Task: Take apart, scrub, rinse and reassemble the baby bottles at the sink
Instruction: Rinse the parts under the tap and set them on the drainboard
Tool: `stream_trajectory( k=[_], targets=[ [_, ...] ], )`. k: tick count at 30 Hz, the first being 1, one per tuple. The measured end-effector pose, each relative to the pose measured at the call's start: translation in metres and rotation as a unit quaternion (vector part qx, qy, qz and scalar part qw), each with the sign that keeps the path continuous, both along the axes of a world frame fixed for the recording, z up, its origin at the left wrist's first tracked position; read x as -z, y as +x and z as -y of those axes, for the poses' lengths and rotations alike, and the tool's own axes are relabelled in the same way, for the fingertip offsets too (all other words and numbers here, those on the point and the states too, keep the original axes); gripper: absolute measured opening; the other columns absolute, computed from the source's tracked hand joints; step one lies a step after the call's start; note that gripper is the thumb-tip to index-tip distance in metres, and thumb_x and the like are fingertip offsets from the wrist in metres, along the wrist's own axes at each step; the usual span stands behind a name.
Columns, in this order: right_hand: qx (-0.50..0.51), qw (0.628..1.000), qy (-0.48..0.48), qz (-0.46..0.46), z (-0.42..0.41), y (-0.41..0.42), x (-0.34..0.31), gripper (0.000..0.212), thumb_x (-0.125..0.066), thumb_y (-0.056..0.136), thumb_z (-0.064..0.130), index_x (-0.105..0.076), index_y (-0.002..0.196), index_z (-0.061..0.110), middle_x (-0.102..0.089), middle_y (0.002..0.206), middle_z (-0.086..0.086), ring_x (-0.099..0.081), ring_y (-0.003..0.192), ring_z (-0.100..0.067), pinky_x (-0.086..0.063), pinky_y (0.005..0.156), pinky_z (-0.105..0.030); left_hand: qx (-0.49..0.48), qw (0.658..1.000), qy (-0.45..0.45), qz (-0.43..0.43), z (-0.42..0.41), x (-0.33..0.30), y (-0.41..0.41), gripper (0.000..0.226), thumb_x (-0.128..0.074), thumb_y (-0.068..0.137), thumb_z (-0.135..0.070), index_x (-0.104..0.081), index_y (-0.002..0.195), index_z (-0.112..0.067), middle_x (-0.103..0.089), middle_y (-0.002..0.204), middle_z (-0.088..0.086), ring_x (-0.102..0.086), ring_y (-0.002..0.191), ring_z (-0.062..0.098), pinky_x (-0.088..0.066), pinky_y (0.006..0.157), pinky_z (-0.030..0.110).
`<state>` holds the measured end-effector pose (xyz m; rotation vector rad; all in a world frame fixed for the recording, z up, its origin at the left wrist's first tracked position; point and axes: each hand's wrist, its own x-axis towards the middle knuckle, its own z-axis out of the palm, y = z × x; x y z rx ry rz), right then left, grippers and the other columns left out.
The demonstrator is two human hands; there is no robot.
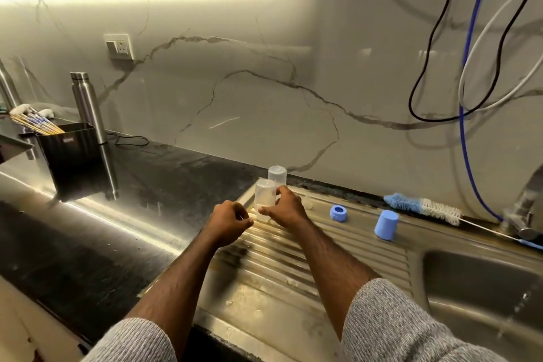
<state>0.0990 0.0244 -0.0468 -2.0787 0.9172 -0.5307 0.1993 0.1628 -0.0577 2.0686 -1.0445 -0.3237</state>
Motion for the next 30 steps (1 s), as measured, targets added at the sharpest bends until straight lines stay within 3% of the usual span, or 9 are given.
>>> stream_trajectory(
  k=[11,16,22,26,30],
  targets=[
    [0.005,1.0,-0.001,-0.03,0.01,0.0,0.003,0.079,-0.09,0.071,0.021,-0.044,0.135,0.021,-0.059,0.132,-0.01,-0.058,0.121,-0.027,-0.053,0.1,-0.045,-0.004,1.0,0.011,-0.007,0.009,0.001,-0.001,0.006,-0.076,0.09,-0.019,-0.07,0.089,-0.018,-0.071,0.09,0.002,-0.069,0.081,0.015,-0.061,0.075,0.033],
    [0.036,0.999,-0.01,-0.021,0.016,-0.026,0.001,0.065,-0.088,0.073,0.013,-0.05,0.124,0.023,-0.062,0.119,-0.007,-0.061,0.109,-0.022,-0.056,0.091,-0.038,-0.016,1.0,-0.013,0.01,0.015,0.0,-0.018,0.006,-0.078,0.089,-0.019,-0.073,0.086,-0.016,-0.071,0.081,-0.001,-0.07,0.077,0.013,-0.061,0.076,0.034],
    [0.053,0.998,-0.008,0.031,0.029,-0.118,0.002,0.05,-0.086,0.075,0.014,-0.053,0.112,0.023,-0.061,0.093,0.003,-0.06,0.083,-0.009,-0.049,0.067,-0.023,0.016,0.999,-0.038,0.023,0.042,-0.005,-0.073,0.012,-0.079,0.088,-0.022,-0.076,0.081,-0.012,-0.071,0.074,-0.001,-0.066,0.072,0.012,-0.048,0.065,0.023],
    [0.079,0.996,-0.037,0.022,0.048,-0.201,0.007,0.034,-0.083,0.072,0.015,-0.06,0.095,0.026,-0.064,0.084,0.008,-0.063,0.081,-0.011,-0.053,0.076,-0.027,0.057,0.997,-0.045,0.018,0.075,-0.006,-0.125,0.015,-0.079,0.088,-0.021,-0.077,0.079,-0.009,-0.072,0.07,0.002,-0.067,0.07,0.016,-0.052,0.067,0.028],
    [0.107,0.992,-0.062,0.0,0.073,-0.296,0.011,0.022,-0.082,0.074,0.009,-0.069,0.091,0.016,-0.07,0.083,0.001,-0.063,0.075,-0.008,-0.051,0.073,-0.019,0.115,0.993,-0.039,0.008,0.125,0.001,-0.202,0.018,-0.077,0.088,-0.02,-0.075,0.075,-0.007,-0.072,0.069,0.006,-0.062,0.064,0.013,-0.048,0.068,0.028]
  ],
)
